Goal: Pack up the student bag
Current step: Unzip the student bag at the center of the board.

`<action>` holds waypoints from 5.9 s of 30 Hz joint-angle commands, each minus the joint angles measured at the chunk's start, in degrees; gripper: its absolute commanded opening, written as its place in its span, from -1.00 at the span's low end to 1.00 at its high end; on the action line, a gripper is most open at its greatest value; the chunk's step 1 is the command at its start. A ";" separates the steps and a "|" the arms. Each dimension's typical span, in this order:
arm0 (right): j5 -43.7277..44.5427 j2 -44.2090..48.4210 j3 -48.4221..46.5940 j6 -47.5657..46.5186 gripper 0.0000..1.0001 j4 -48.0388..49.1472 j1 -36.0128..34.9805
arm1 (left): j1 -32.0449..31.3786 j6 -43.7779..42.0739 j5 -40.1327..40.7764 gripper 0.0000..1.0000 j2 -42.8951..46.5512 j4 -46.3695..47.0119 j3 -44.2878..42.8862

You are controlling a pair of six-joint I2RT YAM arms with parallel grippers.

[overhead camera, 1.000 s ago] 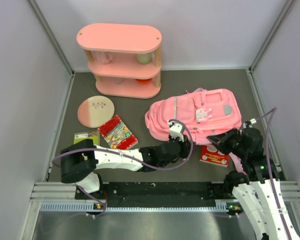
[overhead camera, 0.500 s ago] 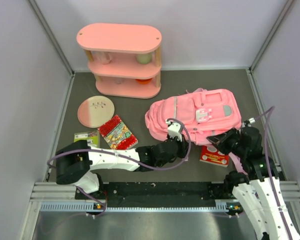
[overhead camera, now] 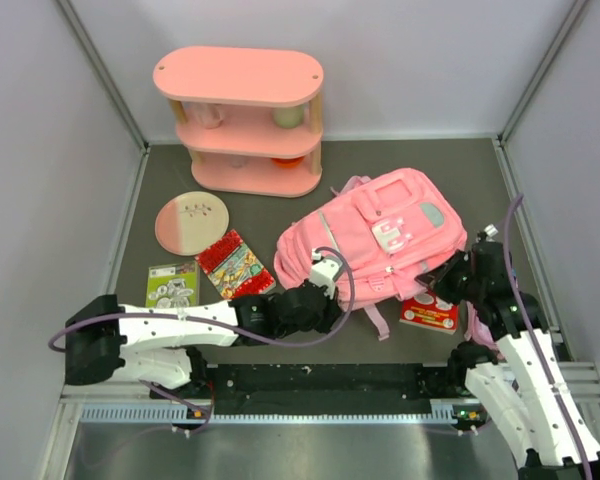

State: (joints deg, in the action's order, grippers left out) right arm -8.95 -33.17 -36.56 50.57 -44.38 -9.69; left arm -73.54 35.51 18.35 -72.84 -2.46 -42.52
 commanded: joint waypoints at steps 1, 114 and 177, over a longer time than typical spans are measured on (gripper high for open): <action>10.71 -4.69 -4.22 -8.02 -1.00 6.93 6.43 | 0.06 -3.42 -8.47 -1.00 4.54 -11.16 2.00; -8.01 -20.77 -9.14 -20.60 -1.00 8.69 3.81 | -3.37 -3.25 -12.38 -1.00 11.76 -16.97 0.43; 12.73 10.31 12.65 22.12 -1.00 13.27 -34.60 | 15.50 -1.31 6.35 -1.00 8.68 -31.03 2.53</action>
State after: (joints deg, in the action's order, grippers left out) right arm 1.61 -24.75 -21.54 74.56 -29.06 -44.14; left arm -65.58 34.22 16.93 -64.60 -26.11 -41.76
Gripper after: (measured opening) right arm 0.013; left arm 0.037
